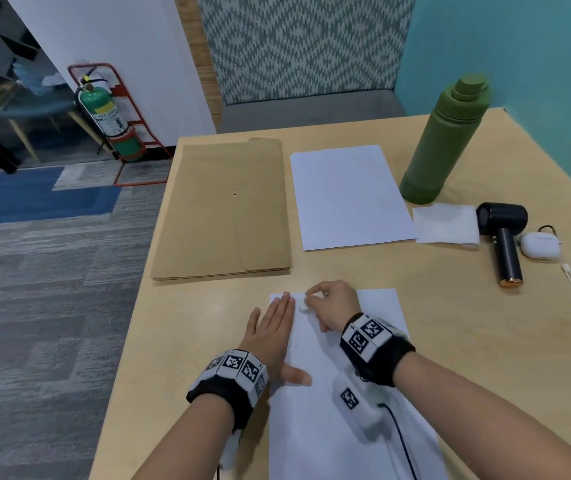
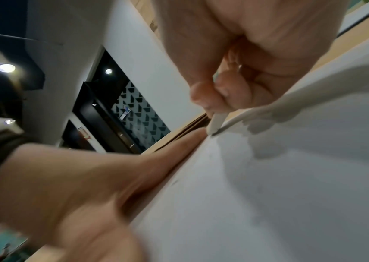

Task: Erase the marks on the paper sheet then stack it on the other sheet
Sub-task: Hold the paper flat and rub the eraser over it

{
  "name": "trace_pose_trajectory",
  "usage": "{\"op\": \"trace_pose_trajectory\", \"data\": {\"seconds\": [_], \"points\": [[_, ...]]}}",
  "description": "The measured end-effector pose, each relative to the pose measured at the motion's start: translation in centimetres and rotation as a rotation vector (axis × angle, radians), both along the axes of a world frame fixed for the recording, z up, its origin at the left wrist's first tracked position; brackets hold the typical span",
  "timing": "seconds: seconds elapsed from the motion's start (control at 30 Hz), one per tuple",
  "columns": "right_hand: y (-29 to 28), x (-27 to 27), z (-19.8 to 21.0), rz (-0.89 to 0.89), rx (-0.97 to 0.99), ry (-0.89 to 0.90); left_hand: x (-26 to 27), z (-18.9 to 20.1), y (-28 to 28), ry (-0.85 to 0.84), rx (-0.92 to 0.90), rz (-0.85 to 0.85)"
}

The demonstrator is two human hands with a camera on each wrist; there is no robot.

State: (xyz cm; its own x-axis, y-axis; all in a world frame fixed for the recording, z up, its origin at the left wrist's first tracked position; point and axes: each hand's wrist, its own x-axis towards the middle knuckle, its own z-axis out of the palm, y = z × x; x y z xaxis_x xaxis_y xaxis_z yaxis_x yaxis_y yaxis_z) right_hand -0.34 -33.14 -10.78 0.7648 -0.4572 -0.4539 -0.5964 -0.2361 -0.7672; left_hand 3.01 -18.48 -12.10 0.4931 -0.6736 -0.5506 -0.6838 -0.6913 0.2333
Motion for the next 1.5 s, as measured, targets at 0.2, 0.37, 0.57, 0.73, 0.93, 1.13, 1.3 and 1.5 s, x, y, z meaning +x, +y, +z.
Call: {"op": "trace_pose_trajectory", "data": {"seconds": [0.2,0.37,0.57,0.73,0.93,1.13,1.3,1.5], "points": [[2.8,-5.0,0.8,0.318,-0.006,0.094,-0.2,-0.2,0.0,-0.011,0.003,0.025],[1.2,-2.0,1.2,0.179,-0.025,0.050,-0.1,0.0,-0.1,-0.011,0.021,0.019],[1.9,-2.6,0.6,0.164,-0.014,0.036,-0.2,0.0,-0.1,-0.012,0.010,0.019],[1.1,-3.2,1.2,0.231,0.135,0.136,-0.1,-0.3,0.0,-0.007,-0.002,0.023],[0.8,-1.3,0.2,0.015,0.126,0.038,-0.1,-0.2,0.0,-0.015,0.005,0.014],[1.9,-3.5,0.9,0.250,0.234,0.154,-0.2,-0.3,0.0,-0.019,0.005,0.015],[0.1,0.3,0.0,-0.065,0.170,0.019,-0.1,-0.2,0.0,-0.025,0.017,0.019],[2.3,-4.2,0.7,0.227,0.032,0.073,-0.3,-0.1,0.0,-0.039,0.020,0.006]]}}
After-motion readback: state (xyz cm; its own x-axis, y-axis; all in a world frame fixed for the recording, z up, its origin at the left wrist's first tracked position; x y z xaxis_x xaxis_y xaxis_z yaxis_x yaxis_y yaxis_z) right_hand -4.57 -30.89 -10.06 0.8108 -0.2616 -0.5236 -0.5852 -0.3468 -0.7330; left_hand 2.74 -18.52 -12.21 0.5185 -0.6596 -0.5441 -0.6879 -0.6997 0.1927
